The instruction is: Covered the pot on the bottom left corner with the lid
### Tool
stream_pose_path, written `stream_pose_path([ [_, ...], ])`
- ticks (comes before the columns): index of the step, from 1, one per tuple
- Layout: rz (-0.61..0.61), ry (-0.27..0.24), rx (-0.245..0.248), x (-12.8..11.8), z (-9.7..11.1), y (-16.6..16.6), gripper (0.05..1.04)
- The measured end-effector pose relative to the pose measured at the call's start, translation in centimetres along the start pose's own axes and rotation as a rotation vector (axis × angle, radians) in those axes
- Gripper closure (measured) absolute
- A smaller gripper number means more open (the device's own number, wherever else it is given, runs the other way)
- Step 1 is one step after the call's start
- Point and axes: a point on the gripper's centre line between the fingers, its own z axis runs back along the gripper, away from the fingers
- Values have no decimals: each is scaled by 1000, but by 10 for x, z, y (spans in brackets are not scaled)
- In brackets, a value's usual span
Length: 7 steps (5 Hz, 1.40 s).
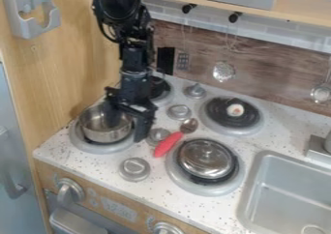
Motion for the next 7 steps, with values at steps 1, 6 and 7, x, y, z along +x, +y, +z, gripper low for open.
stream_pose_path([
  [1,-175,-62,-3,39,-2,-51,85],
  [6,-331,-102,2,82,-10,-112,85],
  [7,-320,-65,12,72,-18,-108,85],
])
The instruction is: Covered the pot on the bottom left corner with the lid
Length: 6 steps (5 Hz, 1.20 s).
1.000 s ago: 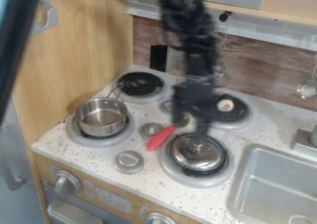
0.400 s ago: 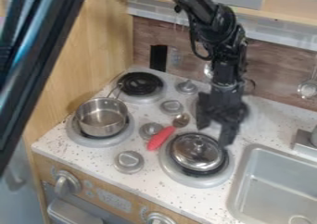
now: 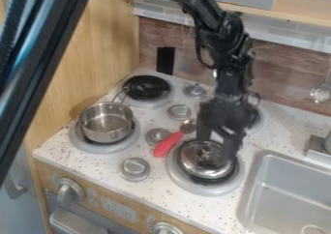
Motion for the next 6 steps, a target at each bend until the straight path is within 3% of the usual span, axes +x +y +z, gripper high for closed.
stream_pose_path([
  [1,4,1,2,-2,0,3,100],
  [2,5,12,-16,-3,-8,3,193],
  [3,3,13,-21,-1,-10,4,509],
  [4,8,15,-25,-1,-10,8,762],
  [5,12,16,-24,-2,-10,9,835],
  [6,21,4,-24,-6,-6,13,843],
])
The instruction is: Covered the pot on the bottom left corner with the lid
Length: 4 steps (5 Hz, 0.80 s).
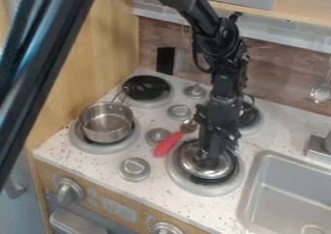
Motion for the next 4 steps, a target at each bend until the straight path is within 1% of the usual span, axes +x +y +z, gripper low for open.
stream_pose_path([
  [1,59,-74,11,-8,40,22,843],
  [2,194,-109,37,-38,64,64,843],
  [4,371,-60,48,-94,55,117,843],
])
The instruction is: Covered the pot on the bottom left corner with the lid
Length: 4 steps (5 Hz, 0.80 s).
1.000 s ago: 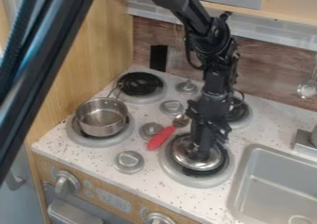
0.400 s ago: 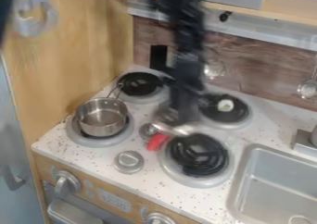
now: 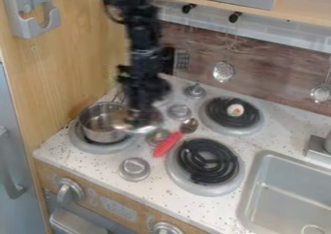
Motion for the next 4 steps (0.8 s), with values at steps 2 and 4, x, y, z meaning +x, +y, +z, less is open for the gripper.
stream_pose_path([
  [2,88,19,47,-14,1,33,844],
  [4,120,-16,55,-4,13,52,843],
])
